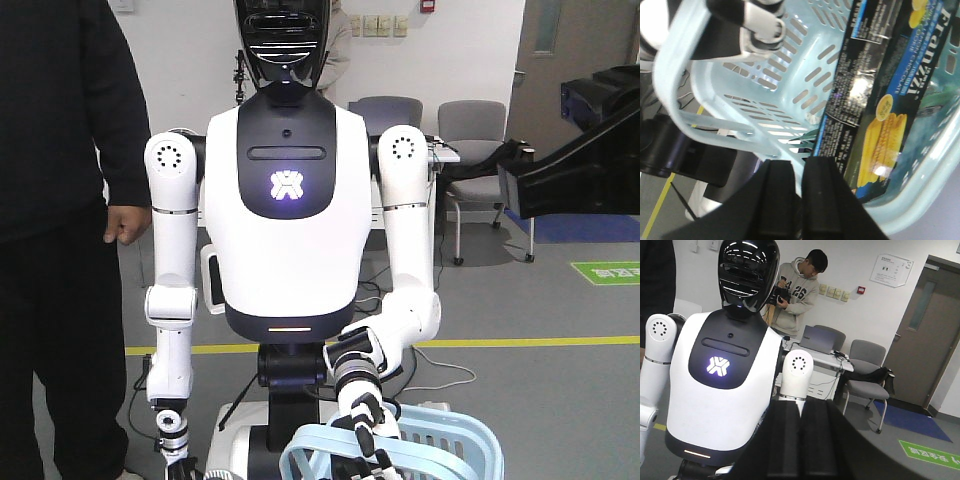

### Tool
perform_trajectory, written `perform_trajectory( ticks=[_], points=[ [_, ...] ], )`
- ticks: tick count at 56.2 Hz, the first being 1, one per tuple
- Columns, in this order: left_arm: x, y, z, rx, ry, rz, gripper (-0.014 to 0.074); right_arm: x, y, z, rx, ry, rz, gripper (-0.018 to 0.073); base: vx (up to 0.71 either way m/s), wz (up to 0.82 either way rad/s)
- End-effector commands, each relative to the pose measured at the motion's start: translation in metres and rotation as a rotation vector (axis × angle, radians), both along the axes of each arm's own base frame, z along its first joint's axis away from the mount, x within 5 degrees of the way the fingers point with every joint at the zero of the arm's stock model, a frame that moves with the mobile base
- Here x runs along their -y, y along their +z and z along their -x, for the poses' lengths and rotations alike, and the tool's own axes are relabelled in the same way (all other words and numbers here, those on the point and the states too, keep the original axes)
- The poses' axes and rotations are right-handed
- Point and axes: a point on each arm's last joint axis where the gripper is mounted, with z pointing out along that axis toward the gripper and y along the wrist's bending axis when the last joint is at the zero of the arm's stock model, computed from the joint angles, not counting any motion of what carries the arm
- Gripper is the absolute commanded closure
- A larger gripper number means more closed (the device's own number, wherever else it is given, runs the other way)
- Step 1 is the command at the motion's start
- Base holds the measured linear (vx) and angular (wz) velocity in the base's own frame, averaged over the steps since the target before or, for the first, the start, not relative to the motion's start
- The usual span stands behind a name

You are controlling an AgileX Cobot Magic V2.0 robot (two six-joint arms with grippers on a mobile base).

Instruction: Pick snacks and fruit into basket

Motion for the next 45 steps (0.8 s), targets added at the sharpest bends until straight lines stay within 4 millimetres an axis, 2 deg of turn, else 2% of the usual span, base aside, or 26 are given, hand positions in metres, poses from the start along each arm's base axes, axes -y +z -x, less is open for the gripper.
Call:
perform_trajectory(
  ticks=[1,4,22,34,45],
  points=[
    [-0.001,0.038,0.001,0.052,0.073,0.158,0.0531,0.007,0.016,0.005,0.091,-0.007,0.009,0.0566,0.00,0.00],
    [-0.004,0.049,0.003,0.043,0.124,0.217,0.0603,0.007,0.016,0.005,0.091,-0.007,0.009,0.0566,0.00,0.00],
    [-0.029,0.116,0.028,0.084,0.302,0.511,0.0602,0.007,0.016,0.005,0.091,-0.007,0.009,0.0566,0.00,0.00],
    [-0.053,0.156,0.061,0.140,0.334,0.592,0.0602,0.007,0.016,0.005,0.091,-0.007,0.009,0.0566,0.00,0.00],
    [-0.075,0.178,0.092,0.160,0.365,0.626,0.0602,0.007,0.016,0.005,0.091,-0.007,0.009,0.0566,0.00,0.00]
  ],
)
